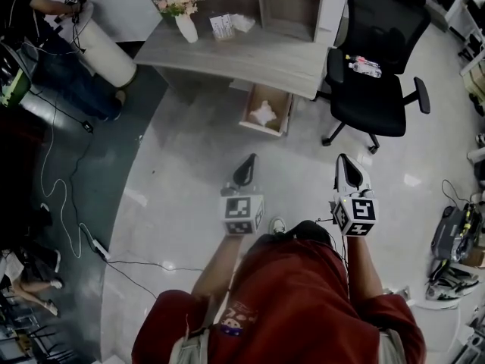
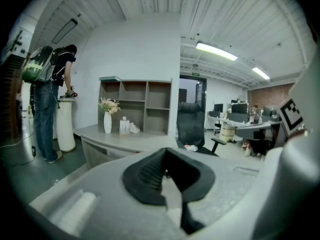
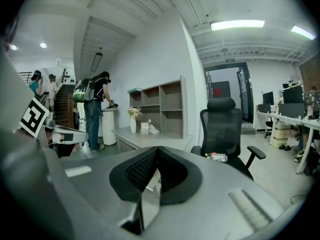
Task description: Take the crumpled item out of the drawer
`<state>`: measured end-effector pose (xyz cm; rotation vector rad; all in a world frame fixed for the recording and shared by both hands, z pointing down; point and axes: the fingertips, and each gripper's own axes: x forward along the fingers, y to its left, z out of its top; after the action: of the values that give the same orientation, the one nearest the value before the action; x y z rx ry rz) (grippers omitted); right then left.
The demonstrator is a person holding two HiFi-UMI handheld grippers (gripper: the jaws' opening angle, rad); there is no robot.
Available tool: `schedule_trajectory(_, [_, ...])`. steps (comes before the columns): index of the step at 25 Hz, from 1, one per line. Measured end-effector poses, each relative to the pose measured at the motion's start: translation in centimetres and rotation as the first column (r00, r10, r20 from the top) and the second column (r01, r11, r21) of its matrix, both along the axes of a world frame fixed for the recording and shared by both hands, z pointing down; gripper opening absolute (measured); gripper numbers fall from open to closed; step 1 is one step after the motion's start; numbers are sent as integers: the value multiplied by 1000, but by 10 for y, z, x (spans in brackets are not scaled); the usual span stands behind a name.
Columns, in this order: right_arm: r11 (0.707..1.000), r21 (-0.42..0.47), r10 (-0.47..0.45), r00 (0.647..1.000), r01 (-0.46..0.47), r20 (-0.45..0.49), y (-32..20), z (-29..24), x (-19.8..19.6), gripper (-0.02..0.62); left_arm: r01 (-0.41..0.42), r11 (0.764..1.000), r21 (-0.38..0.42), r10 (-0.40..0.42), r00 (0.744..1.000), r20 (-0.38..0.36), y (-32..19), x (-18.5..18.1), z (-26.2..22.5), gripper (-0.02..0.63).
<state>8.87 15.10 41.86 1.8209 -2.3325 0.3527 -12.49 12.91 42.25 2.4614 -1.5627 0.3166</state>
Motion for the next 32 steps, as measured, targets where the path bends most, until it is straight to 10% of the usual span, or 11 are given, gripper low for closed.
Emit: schedule_trajectory(32, [997, -30, -68, 996, 70, 54, -224, 16, 104, 0, 108, 993, -41, -106, 993, 50, -202, 95, 6, -2])
